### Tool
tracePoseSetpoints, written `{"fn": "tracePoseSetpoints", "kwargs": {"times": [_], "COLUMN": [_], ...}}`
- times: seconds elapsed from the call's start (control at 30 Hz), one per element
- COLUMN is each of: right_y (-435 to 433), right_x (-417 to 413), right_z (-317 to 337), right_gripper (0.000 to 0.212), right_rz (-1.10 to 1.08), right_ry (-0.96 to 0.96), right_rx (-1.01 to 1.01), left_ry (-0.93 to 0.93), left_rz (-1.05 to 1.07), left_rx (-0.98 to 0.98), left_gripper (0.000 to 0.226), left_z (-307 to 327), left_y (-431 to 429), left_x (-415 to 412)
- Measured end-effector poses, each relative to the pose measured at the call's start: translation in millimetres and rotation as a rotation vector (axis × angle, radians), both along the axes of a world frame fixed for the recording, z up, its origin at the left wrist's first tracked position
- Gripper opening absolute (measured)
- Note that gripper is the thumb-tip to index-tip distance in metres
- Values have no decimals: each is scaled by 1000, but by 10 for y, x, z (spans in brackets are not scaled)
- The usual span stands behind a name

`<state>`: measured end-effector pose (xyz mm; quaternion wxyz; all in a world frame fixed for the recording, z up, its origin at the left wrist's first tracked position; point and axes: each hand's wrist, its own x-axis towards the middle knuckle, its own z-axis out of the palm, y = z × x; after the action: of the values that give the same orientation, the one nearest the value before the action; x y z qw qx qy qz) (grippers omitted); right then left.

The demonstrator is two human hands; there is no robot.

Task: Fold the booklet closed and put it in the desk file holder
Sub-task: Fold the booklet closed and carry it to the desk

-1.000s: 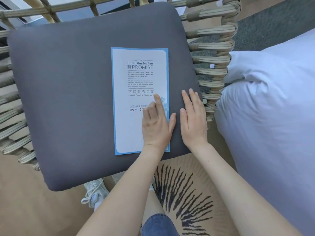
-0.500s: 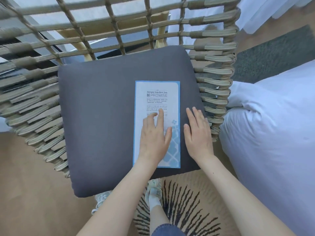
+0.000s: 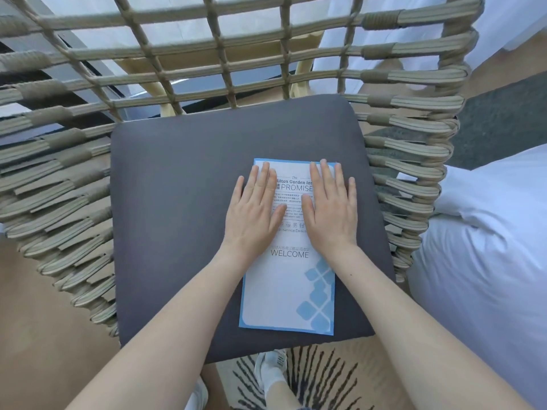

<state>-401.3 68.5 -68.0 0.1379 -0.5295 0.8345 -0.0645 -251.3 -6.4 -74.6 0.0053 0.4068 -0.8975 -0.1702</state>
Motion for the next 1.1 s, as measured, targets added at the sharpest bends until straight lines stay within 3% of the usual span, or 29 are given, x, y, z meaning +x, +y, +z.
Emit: {"fn": "tracePoseSetpoints", "kwargs": {"times": [0.37,0.7,0.87,1.1], "right_y": [15,74,522,1045], "right_x": [-10,-21,260,655], "right_z": [-318,113,277,-2], "right_gripper": [66,66,67,67], "right_rz": [32,9,5,-33], "right_ry": [89,62,32,-25], "right_rx": [-1,35,0,26], "left_ry": [0,-69,-10,-50], "left_rz": [-18,-44,-87,-178], "left_rx": [-50,-11,-76,-38], "left_gripper": [66,67,65,63], "left_z": [-341,143,244,-37], "left_y": [4,18,394,1026], "left_x": [-2,18,312,656]}}
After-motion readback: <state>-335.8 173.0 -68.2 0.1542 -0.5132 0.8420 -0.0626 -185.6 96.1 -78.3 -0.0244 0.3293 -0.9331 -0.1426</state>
